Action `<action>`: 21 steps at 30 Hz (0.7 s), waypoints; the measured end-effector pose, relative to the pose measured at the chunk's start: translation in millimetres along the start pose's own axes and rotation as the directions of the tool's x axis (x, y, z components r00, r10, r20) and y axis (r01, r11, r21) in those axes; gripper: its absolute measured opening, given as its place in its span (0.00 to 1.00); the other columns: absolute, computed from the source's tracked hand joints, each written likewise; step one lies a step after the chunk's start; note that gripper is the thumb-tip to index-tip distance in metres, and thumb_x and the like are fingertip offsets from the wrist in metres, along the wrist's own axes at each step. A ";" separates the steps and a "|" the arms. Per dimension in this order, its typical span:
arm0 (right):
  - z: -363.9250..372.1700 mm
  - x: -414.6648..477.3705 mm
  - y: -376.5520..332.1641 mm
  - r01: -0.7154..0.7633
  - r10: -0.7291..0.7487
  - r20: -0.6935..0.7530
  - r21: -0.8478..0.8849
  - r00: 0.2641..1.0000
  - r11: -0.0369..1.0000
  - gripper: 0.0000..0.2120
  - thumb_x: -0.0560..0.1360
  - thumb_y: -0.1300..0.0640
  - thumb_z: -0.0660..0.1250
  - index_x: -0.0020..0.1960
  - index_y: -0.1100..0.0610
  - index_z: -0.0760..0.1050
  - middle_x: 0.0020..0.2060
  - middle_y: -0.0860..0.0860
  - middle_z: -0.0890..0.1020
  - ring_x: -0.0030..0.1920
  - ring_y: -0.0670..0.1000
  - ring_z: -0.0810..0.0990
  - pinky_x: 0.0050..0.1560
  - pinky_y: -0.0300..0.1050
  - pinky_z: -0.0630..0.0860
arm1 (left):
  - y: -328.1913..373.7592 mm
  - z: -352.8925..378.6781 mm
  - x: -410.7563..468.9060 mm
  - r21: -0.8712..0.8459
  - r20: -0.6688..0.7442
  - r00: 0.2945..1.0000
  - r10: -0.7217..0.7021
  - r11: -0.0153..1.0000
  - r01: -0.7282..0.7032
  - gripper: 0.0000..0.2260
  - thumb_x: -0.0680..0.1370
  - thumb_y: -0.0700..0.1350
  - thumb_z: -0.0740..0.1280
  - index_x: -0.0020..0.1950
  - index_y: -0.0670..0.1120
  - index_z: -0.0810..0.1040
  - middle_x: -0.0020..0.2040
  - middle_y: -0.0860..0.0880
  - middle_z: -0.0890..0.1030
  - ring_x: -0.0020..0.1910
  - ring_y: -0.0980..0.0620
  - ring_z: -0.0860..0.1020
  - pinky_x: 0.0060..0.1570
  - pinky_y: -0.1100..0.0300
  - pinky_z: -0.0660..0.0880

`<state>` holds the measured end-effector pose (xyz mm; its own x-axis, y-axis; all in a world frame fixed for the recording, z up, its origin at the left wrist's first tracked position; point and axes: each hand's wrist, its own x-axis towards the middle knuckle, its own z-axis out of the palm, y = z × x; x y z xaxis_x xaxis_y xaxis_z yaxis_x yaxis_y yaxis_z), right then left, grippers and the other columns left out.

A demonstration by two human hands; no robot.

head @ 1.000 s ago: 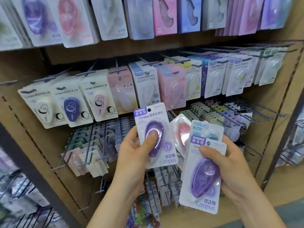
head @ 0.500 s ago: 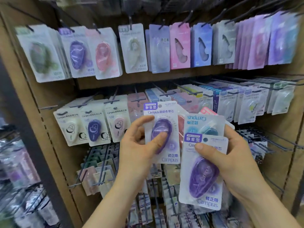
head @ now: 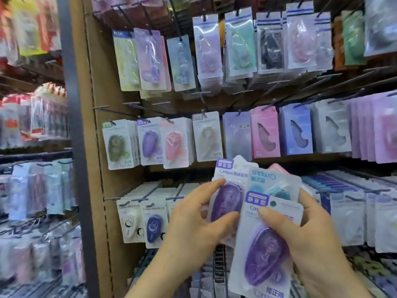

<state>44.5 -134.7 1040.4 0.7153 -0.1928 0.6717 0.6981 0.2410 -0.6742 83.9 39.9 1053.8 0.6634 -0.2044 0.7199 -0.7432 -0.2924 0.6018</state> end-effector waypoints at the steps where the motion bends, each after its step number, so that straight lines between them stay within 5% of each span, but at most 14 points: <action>1: 2.2 5.3 -0.2 0.011 -0.011 0.032 -0.014 0.999 1.000 0.21 0.65 0.65 0.72 0.53 0.45 0.82 0.48 0.53 0.87 0.48 0.54 0.86 0.42 0.42 0.81 | 0.7 -4.0 1.1 0.026 -0.020 1.000 0.007 1.000 -0.006 0.23 0.69 0.51 0.75 0.61 0.66 0.75 0.57 0.63 0.80 0.58 0.61 0.79 0.58 0.54 0.78; 7: 32.3 30.1 5.1 0.001 -0.007 0.121 0.052 0.993 0.999 0.27 0.64 0.64 0.72 0.61 0.47 0.78 0.52 0.53 0.86 0.51 0.54 0.85 0.43 0.43 0.82 | 1.7 -30.9 7.8 0.217 -0.161 0.982 0.103 0.974 -0.067 0.23 0.69 0.60 0.68 0.64 0.63 0.72 0.59 0.63 0.79 0.56 0.63 0.78 0.56 0.56 0.78; 13: 58.7 47.9 13.0 0.044 -0.046 0.125 0.021 0.991 0.999 0.21 0.62 0.62 0.72 0.50 0.40 0.83 0.47 0.49 0.87 0.47 0.50 0.86 0.41 0.38 0.81 | -14.1 -79.3 27.0 0.196 -0.415 0.904 0.104 0.980 -0.023 0.21 0.70 0.52 0.73 0.62 0.57 0.77 0.51 0.60 0.83 0.50 0.59 0.81 0.50 0.54 0.81; 17: 75.0 56.8 30.9 0.090 -0.084 0.063 -0.102 0.994 0.991 0.23 0.60 0.58 0.75 0.51 0.37 0.82 0.46 0.48 0.87 0.47 0.50 0.86 0.46 0.42 0.81 | -31.5 -120.8 52.7 0.323 -0.423 0.887 0.186 0.945 -0.044 0.20 0.72 0.47 0.74 0.63 0.53 0.77 0.51 0.61 0.80 0.49 0.66 0.78 0.47 0.69 0.77; 21: 95.1 66.4 43.7 0.099 -0.097 0.021 -0.150 0.995 0.984 0.24 0.65 0.64 0.75 0.53 0.39 0.82 0.46 0.47 0.87 0.47 0.50 0.86 0.48 0.43 0.82 | -49.8 -150.3 83.4 0.453 -0.406 0.883 0.238 0.891 -0.032 0.21 0.73 0.48 0.73 0.65 0.50 0.76 0.52 0.58 0.79 0.46 0.60 0.78 0.46 0.72 0.74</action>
<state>119.4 -46.5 1084.7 0.6433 -0.1949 0.7404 0.7624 0.0751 -0.6427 163.1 177.9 1135.8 0.3732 0.1290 0.9187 -0.6433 -0.6775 0.3565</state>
